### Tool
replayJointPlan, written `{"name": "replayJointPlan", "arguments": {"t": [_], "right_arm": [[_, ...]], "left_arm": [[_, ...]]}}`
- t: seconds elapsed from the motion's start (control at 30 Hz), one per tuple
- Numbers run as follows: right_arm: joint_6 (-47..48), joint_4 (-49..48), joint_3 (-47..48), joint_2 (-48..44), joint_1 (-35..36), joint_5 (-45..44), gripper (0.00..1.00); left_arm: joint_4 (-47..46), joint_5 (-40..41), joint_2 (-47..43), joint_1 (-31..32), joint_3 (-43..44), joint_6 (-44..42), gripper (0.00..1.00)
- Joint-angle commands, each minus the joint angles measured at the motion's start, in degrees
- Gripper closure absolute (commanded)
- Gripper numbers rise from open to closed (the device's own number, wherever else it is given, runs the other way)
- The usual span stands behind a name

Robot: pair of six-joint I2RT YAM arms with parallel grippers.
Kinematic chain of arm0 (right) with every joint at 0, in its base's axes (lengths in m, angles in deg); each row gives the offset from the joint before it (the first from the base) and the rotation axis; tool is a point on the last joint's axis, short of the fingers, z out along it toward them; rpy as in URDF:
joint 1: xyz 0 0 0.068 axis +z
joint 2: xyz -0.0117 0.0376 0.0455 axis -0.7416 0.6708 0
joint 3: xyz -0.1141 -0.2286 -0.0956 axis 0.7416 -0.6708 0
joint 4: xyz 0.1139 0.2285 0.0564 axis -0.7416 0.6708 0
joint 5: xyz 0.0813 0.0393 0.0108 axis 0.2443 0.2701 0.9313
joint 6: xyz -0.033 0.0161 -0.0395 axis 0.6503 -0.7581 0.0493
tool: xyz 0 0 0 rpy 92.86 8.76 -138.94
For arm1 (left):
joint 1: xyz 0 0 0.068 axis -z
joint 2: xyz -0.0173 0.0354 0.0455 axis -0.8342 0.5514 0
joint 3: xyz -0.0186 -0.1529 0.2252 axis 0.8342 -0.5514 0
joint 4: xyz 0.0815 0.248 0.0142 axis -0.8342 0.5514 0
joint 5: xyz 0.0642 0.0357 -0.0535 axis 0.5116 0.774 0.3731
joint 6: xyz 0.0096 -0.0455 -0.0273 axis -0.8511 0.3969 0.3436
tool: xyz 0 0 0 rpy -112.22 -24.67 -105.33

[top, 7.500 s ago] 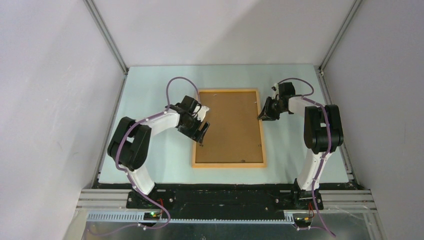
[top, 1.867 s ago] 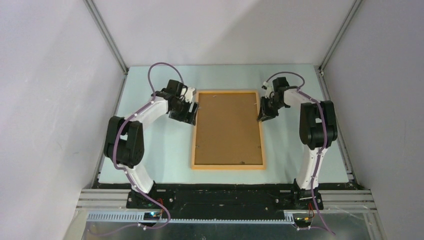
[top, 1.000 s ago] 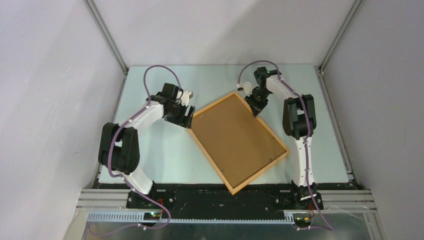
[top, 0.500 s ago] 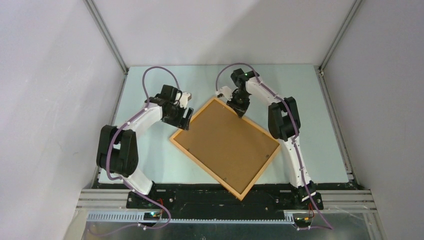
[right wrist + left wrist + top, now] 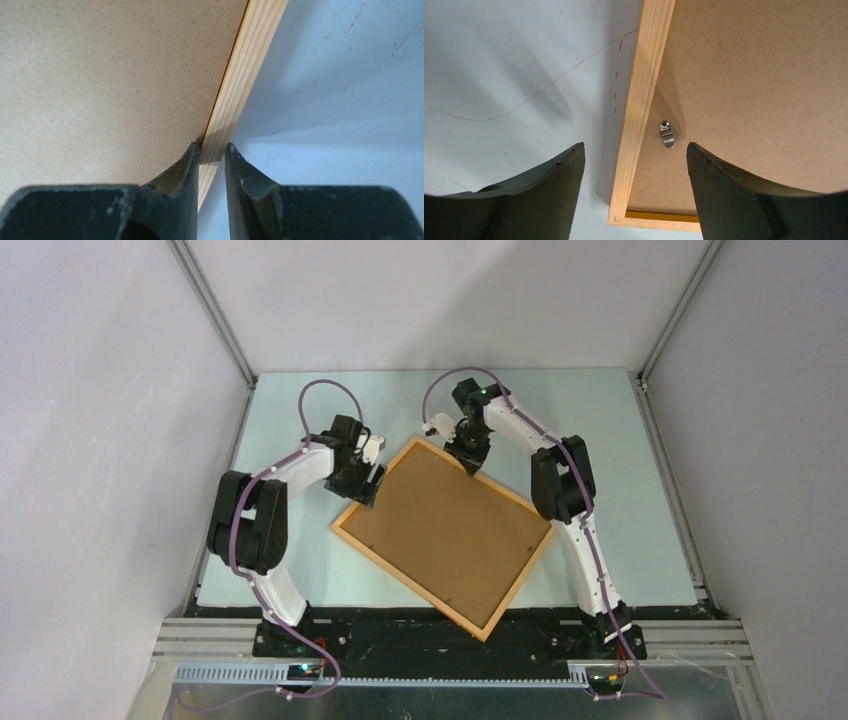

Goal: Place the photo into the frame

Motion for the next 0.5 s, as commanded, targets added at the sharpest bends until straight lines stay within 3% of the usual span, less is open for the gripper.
{"name": "replayJointPlan", "arguments": {"t": [0.0, 0.47], "right_arm": [[0.4, -3.9, -2.3, -1.3, -0.5, 1.7, 1.00], [-0.7, -4.3, -4.6, -2.5, -1.3, 2.3, 1.00]], "left_arm": [[-0.5, 1.1, 1.1, -0.2, 2.6, -1.7, 0.22], [-0.4, 1.4, 3.6, -0.3, 4.0, -2.4, 0.39]]}}
